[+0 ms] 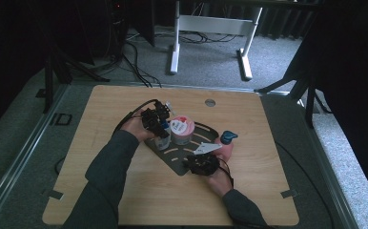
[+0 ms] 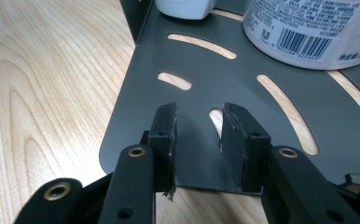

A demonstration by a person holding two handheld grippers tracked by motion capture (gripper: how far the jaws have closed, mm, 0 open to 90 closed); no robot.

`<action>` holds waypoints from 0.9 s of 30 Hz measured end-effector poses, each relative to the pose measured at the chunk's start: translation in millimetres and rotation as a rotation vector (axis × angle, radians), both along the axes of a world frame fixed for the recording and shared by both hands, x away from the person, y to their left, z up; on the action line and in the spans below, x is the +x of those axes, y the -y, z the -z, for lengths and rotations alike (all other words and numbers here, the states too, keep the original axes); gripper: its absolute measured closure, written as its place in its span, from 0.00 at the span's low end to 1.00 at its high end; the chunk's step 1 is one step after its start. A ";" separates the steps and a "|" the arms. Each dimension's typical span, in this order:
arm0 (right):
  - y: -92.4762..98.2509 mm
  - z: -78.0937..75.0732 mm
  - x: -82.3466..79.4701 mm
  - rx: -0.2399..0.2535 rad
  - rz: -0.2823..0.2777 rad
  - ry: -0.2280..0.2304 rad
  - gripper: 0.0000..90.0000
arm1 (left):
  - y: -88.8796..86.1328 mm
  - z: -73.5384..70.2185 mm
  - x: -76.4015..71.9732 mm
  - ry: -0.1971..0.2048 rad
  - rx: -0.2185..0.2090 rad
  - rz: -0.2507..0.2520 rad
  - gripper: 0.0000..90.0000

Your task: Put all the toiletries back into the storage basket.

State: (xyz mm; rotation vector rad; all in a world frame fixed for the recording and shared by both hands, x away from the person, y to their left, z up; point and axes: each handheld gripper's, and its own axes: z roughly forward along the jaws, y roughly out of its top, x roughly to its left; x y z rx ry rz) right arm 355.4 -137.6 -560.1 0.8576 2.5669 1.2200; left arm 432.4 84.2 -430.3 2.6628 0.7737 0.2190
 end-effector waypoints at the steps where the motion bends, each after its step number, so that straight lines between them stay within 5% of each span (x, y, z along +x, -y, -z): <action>1: 0.0 0.0 0.0 0.000 0.000 0.000 0.73 | -0.6 0.2 0.9 -0.001 0.001 -0.003 0.61; 27: 0.0 0.0 0.1 0.000 0.000 -0.001 0.73 | -8.5 3.7 19.1 0.016 -0.020 -0.141 0.61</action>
